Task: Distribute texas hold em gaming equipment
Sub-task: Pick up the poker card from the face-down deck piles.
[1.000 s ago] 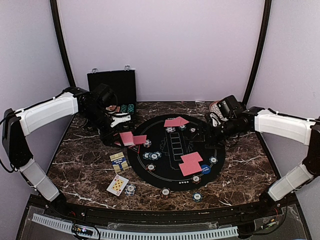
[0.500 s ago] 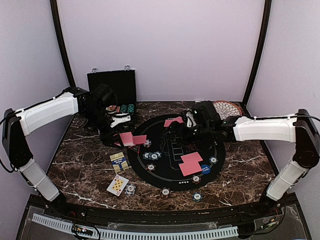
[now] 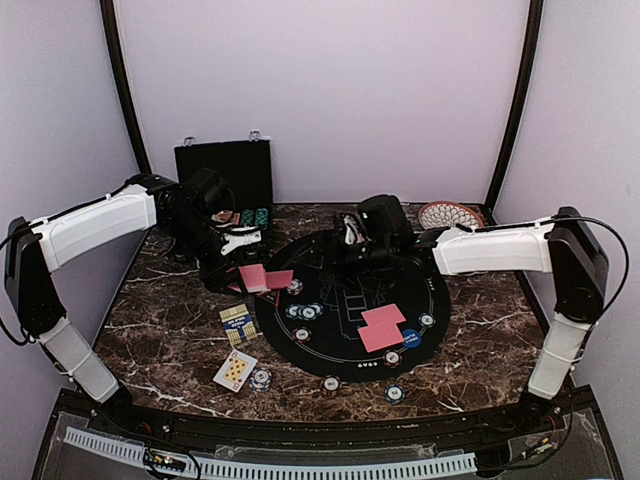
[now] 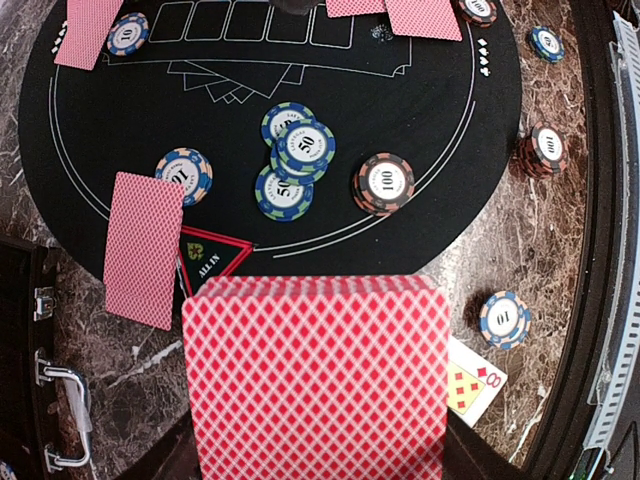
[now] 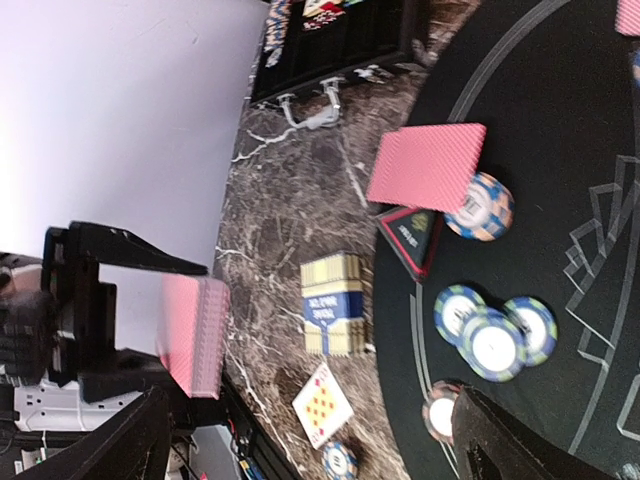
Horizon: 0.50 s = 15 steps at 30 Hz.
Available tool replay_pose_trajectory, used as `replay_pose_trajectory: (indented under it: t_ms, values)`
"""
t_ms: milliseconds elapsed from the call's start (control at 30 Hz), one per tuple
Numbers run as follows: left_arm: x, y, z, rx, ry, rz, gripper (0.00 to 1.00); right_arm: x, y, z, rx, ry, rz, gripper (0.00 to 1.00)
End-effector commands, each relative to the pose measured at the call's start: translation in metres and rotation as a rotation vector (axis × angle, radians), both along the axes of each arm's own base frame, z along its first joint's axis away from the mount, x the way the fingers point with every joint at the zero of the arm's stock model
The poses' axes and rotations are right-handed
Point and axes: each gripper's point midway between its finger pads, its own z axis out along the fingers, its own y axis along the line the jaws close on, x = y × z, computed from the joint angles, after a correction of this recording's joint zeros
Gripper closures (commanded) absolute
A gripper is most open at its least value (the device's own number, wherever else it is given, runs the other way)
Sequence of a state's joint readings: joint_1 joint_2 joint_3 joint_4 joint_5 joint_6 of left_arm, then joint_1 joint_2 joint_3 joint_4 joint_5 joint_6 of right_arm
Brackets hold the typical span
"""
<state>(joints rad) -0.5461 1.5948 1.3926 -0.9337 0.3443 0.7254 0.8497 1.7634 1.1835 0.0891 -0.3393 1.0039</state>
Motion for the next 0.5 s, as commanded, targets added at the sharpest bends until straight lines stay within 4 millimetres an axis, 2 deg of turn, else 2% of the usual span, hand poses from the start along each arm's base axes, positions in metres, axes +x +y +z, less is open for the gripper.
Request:
replay_pose_trajectory:
  t_ms: [0,100,467]
  values:
    - [-0.002,-0.003,0.023,-0.049,-0.046,-0.01,1.0,0.0,0.026,0.015,0.05,-0.021,0.127,0.01]
    - [-0.003,-0.003,0.023,-0.051,-0.044,-0.01,1.0,0.0,0.039,0.009,0.066,-0.006,0.174,0.01]
    - [0.001,-0.006,0.027,-0.057,-0.05,-0.006,1.0,-0.012,0.063,0.018,0.165,0.017,0.325,0.02]
